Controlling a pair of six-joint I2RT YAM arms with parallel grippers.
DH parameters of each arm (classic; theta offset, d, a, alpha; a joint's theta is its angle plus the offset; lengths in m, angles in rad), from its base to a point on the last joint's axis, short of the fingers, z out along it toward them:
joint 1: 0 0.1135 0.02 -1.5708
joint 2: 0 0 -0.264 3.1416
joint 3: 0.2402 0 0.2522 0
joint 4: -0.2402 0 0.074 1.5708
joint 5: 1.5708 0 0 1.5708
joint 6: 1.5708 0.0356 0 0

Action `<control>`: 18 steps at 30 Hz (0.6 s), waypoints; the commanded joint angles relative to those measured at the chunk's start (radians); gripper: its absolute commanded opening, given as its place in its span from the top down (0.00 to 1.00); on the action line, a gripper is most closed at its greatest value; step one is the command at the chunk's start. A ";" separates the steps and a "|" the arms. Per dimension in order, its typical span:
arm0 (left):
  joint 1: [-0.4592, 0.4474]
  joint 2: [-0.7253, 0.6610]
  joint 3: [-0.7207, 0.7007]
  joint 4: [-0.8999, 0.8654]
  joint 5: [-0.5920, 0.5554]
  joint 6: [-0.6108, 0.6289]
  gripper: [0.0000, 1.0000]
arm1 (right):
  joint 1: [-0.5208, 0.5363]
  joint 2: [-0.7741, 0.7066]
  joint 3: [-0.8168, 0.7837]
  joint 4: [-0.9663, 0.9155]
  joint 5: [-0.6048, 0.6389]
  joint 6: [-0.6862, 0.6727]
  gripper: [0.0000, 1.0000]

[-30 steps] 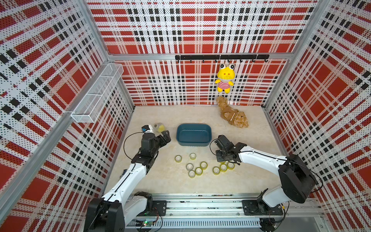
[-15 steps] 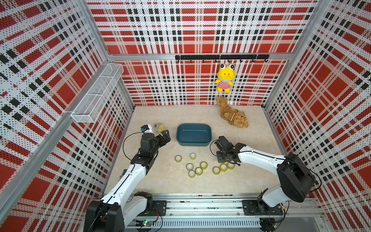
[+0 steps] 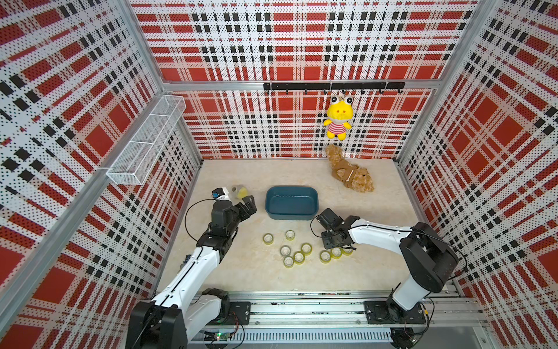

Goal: Put the transparent tape into the storage box
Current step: Pick up the tape at the center of the board.

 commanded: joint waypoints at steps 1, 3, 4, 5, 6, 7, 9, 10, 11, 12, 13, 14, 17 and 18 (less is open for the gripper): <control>0.011 -0.013 -0.007 0.005 -0.001 0.020 0.01 | 0.006 0.046 0.003 0.010 0.010 0.004 0.67; 0.013 -0.013 -0.008 0.003 -0.002 0.021 0.01 | 0.006 0.069 0.001 0.017 0.011 0.007 0.77; 0.014 -0.015 -0.008 0.003 -0.003 0.023 0.01 | 0.006 0.080 0.000 0.020 0.010 0.009 0.83; 0.016 -0.017 -0.008 0.002 -0.004 0.025 0.01 | 0.006 0.088 -0.002 0.023 0.011 0.010 0.90; 0.016 -0.017 -0.010 0.000 -0.005 0.027 0.01 | 0.006 0.093 -0.004 0.027 0.010 0.013 0.97; 0.019 -0.018 -0.010 -0.001 -0.007 0.029 0.01 | 0.006 0.094 -0.007 0.031 0.010 0.015 1.00; 0.025 -0.019 -0.011 -0.003 -0.007 0.031 0.01 | 0.006 0.085 -0.014 0.036 0.010 0.015 1.00; 0.027 -0.020 -0.011 -0.004 -0.007 0.031 0.01 | 0.006 0.075 -0.016 0.037 0.010 0.017 1.00; 0.029 -0.021 -0.013 -0.004 -0.006 0.032 0.01 | 0.006 0.064 -0.016 0.037 0.010 0.017 1.00; 0.031 -0.021 -0.013 -0.005 -0.006 0.032 0.01 | 0.006 0.043 -0.017 0.037 0.010 0.017 1.00; 0.031 -0.024 -0.013 -0.006 -0.004 0.032 0.01 | 0.007 0.016 -0.019 0.037 0.010 0.017 1.00; 0.033 -0.025 -0.014 -0.006 -0.003 0.032 0.01 | 0.007 -0.005 -0.020 0.037 0.010 0.017 1.00; 0.032 -0.030 -0.013 -0.006 -0.002 0.029 0.01 | 0.006 -0.099 -0.019 0.037 0.010 0.017 1.00; 0.034 -0.032 -0.013 -0.006 -0.001 0.028 0.01 | 0.008 -0.125 -0.015 0.021 0.059 0.017 1.00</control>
